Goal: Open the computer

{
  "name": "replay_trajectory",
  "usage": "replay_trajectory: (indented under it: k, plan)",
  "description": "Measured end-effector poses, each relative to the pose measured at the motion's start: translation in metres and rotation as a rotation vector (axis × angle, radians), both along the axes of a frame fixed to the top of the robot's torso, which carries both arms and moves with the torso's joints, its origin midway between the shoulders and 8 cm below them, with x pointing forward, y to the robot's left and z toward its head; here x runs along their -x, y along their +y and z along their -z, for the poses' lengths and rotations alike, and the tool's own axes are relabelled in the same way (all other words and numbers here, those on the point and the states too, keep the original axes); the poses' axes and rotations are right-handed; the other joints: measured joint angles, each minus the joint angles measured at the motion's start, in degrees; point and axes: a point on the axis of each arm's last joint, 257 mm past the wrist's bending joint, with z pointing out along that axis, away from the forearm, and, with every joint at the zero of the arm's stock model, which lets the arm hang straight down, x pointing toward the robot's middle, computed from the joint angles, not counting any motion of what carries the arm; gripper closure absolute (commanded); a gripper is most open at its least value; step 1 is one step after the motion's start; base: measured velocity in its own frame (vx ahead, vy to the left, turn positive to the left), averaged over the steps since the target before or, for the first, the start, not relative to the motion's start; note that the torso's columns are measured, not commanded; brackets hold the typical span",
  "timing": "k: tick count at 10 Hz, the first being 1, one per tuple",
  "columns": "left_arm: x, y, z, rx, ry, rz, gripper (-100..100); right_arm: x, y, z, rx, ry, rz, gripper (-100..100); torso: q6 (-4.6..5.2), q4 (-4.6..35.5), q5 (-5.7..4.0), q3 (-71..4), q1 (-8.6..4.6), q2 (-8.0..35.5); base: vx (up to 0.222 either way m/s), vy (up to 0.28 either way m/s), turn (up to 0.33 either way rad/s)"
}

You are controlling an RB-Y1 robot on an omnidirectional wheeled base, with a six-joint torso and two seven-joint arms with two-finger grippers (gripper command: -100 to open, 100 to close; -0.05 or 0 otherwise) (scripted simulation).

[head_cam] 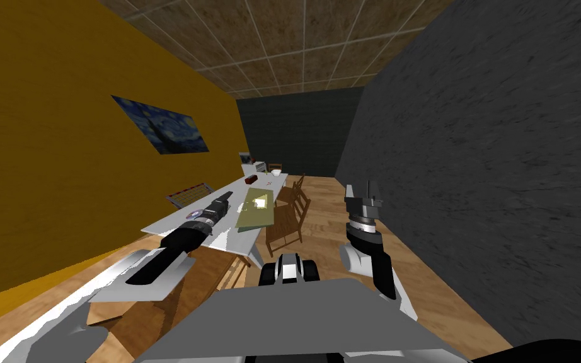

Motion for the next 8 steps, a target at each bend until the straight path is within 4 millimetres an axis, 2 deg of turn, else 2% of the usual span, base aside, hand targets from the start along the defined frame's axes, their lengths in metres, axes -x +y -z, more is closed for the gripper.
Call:
replay_trajectory:
  k: [4,5,8]
  plan:
    - [0.012,-0.008,-0.021,0.000,0.001,0.010,-100,0.000,0.000,0.000,0.000,0.000,0.000,0,0.00,0.00,0.00,-0.01,-0.01,-0.03,0.012,-0.006,0.014]
    - [0.012,-0.008,-0.022,0.002,0.002,0.009,0,0.000,0.000,0.000,0.000,0.000,0.000,0,0.00,-0.01,0.00,0.00,0.00,-0.01,0.000,0.000,0.000]
    - [0.012,-0.008,-0.022,0.002,0.002,0.009,0,0.000,0.000,0.000,0.000,0.000,0.000,0,0.00,0.01,0.00,0.02,0.00,0.02,0.000,0.000,0.000]
